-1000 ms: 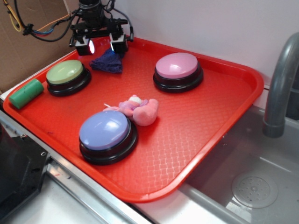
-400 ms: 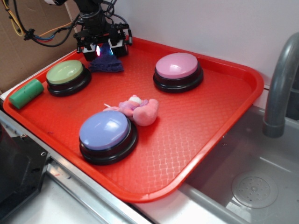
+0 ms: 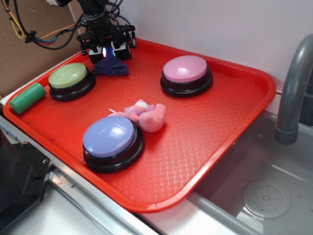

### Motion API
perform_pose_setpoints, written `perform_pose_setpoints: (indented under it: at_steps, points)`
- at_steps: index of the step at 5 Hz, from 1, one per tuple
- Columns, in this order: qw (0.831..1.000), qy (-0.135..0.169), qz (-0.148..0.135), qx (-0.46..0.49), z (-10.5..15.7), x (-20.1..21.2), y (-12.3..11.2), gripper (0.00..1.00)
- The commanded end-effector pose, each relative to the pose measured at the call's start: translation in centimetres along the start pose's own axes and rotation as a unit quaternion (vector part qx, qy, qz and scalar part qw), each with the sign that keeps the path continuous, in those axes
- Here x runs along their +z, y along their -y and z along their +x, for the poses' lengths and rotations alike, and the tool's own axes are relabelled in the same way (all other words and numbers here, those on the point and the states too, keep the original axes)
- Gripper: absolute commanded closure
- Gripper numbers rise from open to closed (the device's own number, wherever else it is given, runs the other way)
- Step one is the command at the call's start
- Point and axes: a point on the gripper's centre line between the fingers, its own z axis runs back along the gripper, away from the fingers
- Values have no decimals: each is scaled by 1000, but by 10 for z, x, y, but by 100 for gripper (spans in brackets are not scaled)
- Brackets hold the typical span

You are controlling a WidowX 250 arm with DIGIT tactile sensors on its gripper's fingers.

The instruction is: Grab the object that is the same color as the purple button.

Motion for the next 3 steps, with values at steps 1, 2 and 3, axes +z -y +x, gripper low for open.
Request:
perform_pose_setpoints:
  at_steps: [1,2,3]
  points:
    - [998,15,39,-48,2,72,11,100]
    - [994,-11,29,-107,5,98,35,100]
    - [986,-52,11,-161,-16,117,49,100]
